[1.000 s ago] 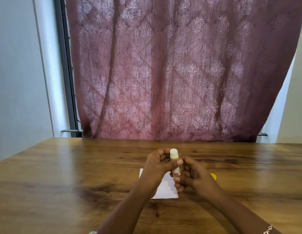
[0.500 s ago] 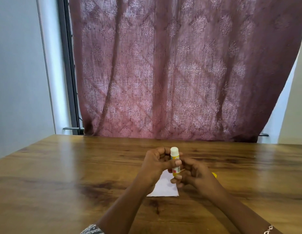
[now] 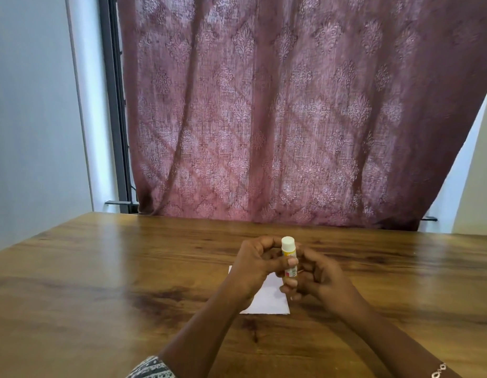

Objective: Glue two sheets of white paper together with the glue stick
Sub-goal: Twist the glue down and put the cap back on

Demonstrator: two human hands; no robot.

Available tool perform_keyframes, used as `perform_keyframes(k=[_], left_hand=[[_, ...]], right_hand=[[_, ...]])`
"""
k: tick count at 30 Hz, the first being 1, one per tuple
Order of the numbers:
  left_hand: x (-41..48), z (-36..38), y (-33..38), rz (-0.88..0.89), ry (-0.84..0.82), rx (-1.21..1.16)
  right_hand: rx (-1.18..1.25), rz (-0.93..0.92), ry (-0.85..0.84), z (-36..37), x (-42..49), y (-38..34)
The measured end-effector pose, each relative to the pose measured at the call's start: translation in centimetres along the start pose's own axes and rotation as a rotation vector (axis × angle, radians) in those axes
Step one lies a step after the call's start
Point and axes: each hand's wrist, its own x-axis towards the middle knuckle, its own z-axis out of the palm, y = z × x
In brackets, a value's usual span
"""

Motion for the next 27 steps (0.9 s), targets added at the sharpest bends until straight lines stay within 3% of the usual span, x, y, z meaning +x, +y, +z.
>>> perform_keyframes(k=[3, 10, 18, 24, 27], left_hand=[[-0.06, 0.21, -0.02, 0.001, -0.009, -0.007], [-0.05, 0.31, -0.1, -0.008, -0.015, -0.027], [-0.06, 0.23, -0.04, 0.004, 0.008, 0.024], [-0.09, 0.17, -0.08, -0.014, -0.02, -0.004], [-0.04, 0.0, 0.01, -0.013, -0.015, 0.014]], right_hand=[[0.044, -0.008, 0.016, -0.1, -0.05, -0.2], [-0.191, -0.069, 0.082, 0.42, -0.07, 0.02], [0.036, 0.001, -0.015, -0.28, 0.0, -0.28], [-0.243, -0.045, 0.078, 0.13, -0.09, 0.05], [-0.178, -0.032, 0.036, 0.02, -0.1, 0.06]])
